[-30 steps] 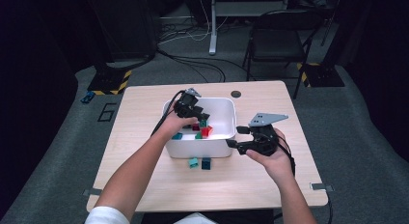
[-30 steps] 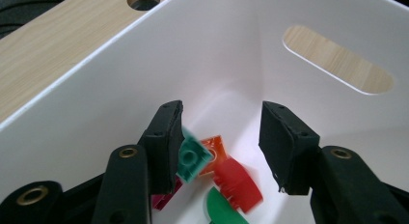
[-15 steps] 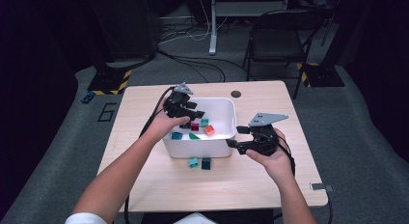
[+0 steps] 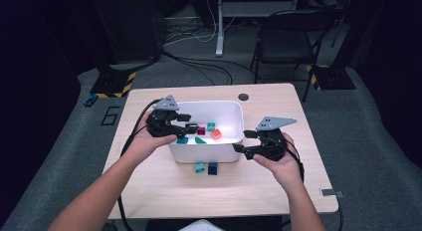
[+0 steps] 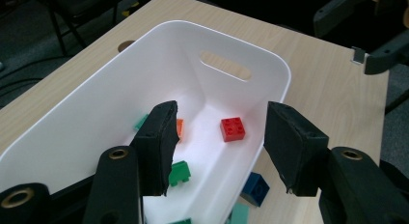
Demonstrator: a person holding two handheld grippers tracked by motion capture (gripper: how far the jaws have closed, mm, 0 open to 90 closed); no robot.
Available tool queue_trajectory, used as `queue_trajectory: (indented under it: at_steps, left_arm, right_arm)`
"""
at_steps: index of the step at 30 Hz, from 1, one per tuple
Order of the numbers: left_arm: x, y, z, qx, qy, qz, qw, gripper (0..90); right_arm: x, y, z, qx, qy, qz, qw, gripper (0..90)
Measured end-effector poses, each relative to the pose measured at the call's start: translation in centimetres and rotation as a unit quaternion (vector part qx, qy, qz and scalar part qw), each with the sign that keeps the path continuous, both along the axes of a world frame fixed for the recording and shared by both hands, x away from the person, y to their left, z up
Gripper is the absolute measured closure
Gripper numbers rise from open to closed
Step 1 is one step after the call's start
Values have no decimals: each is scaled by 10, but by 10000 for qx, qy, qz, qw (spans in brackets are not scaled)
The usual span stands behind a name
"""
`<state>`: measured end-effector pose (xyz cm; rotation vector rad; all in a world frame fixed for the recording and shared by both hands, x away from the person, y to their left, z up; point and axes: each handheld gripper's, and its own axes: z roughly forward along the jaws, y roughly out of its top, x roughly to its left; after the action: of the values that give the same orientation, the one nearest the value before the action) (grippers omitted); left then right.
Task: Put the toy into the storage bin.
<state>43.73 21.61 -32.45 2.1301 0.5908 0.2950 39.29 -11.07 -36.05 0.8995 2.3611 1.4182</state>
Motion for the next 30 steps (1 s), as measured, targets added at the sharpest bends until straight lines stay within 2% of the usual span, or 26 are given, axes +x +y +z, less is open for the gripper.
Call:
queue_trajectory:
  at_steps: [5,8,12,20,21,22,23,24,27,30]
  left_arm:
    - [-10,8,-5,79,-12,-25,10000,456]
    - [-17,13,-7,15,53,-25,10000,456]
    - [-26,15,-16,31,37,-80,10000,457]
    - [-43,17,-35,-73,147,-234,9996,473]
    - [-47,16,-43,-93,164,-257,9995,475]
    - [-47,16,-43,-93,164,-257,9995,475]
    - [-49,15,-51,-21,180,-254,9995,475]
    - [-49,15,-51,-21,180,-254,9995,476]
    - [-50,15,-65,-36,286,-246,9993,477]
    - [-51,13,-78,39,286,-328,9990,481]
  right_arm:
    - [0,2,-2,-19,33,7,10000,348]
    - [1,2,-2,-27,31,10,10000,348]
    - [1,1,-2,-18,31,7,10000,348]
    - [1,2,-3,-21,54,8,10000,347]
    - [1,2,-3,-22,55,11,10000,347]
    - [1,2,-3,-20,62,7,10000,347]
    - [1,2,-4,-18,63,5,10000,347]
    - [2,2,-4,-20,62,5,10000,347]
    - [2,3,-4,-24,88,2,10000,347]
    - [2,3,-4,-21,70,19,10000,347]
